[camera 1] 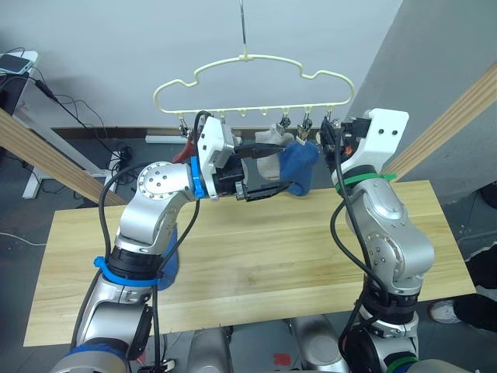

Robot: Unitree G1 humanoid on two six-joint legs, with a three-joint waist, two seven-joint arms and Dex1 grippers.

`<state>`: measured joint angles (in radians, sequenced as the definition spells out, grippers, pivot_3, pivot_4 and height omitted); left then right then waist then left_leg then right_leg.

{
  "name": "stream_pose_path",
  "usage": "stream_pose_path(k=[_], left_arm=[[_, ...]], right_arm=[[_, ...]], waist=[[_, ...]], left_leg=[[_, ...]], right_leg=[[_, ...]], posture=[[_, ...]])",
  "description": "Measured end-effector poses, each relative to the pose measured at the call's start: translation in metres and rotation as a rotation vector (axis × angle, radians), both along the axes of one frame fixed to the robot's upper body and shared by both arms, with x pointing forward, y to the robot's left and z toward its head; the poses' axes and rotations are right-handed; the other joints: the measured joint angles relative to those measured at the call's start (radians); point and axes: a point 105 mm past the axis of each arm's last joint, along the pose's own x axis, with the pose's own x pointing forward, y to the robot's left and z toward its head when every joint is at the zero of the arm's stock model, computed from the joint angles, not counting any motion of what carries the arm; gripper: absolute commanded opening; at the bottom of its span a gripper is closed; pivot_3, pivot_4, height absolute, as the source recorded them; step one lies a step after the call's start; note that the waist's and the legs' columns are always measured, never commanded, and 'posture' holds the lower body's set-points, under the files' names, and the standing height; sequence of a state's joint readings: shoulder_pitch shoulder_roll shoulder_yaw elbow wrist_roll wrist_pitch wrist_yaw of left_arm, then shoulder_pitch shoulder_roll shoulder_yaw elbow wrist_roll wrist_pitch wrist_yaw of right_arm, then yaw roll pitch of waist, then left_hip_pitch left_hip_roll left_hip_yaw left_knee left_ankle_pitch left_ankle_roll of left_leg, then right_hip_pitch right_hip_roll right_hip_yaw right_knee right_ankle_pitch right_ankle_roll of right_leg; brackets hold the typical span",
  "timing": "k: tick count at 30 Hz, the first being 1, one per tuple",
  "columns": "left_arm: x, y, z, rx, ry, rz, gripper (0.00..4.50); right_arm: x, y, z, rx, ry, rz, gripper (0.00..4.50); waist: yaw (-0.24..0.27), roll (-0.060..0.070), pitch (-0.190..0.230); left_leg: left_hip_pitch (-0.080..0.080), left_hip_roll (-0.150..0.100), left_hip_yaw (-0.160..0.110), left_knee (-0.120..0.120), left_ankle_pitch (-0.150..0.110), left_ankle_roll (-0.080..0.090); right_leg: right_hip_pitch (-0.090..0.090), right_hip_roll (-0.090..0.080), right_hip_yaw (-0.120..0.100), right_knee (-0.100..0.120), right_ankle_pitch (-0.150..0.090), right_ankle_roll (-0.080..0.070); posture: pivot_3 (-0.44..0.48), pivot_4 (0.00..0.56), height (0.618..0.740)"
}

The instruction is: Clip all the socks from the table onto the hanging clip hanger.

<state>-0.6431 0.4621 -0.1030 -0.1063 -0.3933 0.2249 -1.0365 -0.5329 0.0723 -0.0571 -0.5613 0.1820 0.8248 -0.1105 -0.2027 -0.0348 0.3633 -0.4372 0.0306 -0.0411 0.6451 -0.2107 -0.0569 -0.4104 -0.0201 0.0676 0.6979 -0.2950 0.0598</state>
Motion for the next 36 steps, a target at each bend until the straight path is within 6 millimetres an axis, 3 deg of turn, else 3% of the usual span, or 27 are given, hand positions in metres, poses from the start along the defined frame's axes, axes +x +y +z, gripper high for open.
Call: stream_pose_path(k=[5,8,12,25,31,36], left_arm=[[0.000,0.000,0.000,0.000,0.000,0.000,3.46],[0.000,0.000,0.000,0.000,0.000,-0.001,3.46],[0.000,0.000,0.000,0.001,0.000,-0.002,3.46],[-0.001,0.000,0.000,0.001,-0.008,-0.002,3.46],[-0.001,0.000,0.000,0.001,-0.009,-0.002,3.46],[0.000,0.000,0.000,0.001,-0.009,-0.001,3.46]], right_arm=[[0.000,0.001,0.000,0.004,-0.002,0.007,1.99],[-0.001,0.002,0.001,0.003,-0.008,0.019,1.35],[-0.001,0.002,0.003,-0.006,-0.020,0.028,0.08],[-0.002,0.001,0.006,-0.024,-0.043,0.034,0.09],[-0.001,0.000,0.004,-0.031,-0.034,0.028,2.14],[0.004,-0.001,-0.005,-0.049,0.013,0.021,2.14]], waist=[[-0.002,0.000,0.000],[-0.002,0.000,0.000],[-0.004,0.000,0.000],[-0.006,0.000,0.000],[-0.008,0.000,0.000],[-0.009,0.000,0.000]], left_leg=[[0.000,0.000,0.000,0.000,0.000,0.000],[0.000,0.000,0.000,0.000,0.000,0.000],[0.000,0.000,0.000,0.000,0.000,0.000],[0.000,0.000,0.000,0.000,0.000,0.000],[0.000,0.000,0.000,0.000,0.000,0.000],[0.000,0.000,0.000,0.000,0.000,0.000]], right_leg=[[0.000,0.000,0.000,0.000,0.000,0.000],[0.000,0.000,0.000,0.000,0.000,0.000],[0.000,0.000,0.000,0.000,0.000,0.000],[0.000,0.000,0.000,0.000,0.000,0.000],[0.000,0.000,0.000,0.000,0.000,0.000],[0.000,0.000,0.000,0.001,0.000,0.000]], posture=[[-0.354,0.310,0.732],[-0.354,0.308,0.732],[-0.352,0.305,0.732],[-0.350,0.307,0.732],[-0.347,0.311,0.732],[-0.348,0.310,0.732]])
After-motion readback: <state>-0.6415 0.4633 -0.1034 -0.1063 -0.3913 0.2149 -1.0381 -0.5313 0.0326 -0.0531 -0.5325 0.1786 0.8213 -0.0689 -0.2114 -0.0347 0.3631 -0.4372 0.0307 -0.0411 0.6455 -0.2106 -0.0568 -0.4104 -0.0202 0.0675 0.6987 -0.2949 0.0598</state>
